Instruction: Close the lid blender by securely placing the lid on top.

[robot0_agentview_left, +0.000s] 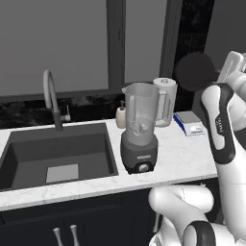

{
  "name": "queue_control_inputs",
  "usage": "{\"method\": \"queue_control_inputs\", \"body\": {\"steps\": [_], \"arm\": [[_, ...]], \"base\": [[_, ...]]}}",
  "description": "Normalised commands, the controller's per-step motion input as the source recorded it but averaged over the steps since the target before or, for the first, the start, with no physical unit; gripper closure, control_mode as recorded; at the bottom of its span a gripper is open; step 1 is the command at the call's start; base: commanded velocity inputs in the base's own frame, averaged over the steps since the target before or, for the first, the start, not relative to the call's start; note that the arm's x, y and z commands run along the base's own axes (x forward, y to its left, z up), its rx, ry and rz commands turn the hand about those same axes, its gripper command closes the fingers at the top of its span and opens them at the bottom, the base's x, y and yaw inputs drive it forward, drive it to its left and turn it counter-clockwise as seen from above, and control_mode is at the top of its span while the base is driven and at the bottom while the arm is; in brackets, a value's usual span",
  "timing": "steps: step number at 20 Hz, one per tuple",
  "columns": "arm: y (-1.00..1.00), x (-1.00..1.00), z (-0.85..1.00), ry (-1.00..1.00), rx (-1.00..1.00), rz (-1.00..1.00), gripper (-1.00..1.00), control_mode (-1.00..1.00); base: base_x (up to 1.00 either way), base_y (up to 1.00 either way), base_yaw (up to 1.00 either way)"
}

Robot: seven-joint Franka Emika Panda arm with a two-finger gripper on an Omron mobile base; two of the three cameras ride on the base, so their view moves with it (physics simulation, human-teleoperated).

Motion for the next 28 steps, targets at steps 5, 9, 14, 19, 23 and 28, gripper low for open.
{"method": "queue_control_inputs", "body": {"steps": [5, 9, 14, 19, 23, 28], "arm": [[0.63, 0.0, 0.48, 0.15, 0.0, 0.12, 1.0, -1.0], [0.73, 0.0, 0.35, 0.24, 0.0, 0.15, 1.0, -1.0], [0.74, 0.0, 0.1, 0.3, 0.0, 0.15, 1.0, -1.0], [0.49, 0.01, 0.0, 0.37, 0.0, 0.17, 1.0, -1.0], [0.15, 0.2, 0.0, 0.34, 0.0, 0.11, 1.0, -1.0], [0.0, 0.1, 0.0, 0.23, 0.0, 0.02, 1.0, -1.0]], "base": [[0.0, 0.0, 0.0], [0.0, 0.0, 0.0], [0.0, 0.0, 0.0], [0.0, 0.0, 0.0], [0.0, 0.0, 0.0], [0.0, 0.0, 0.0]]}}
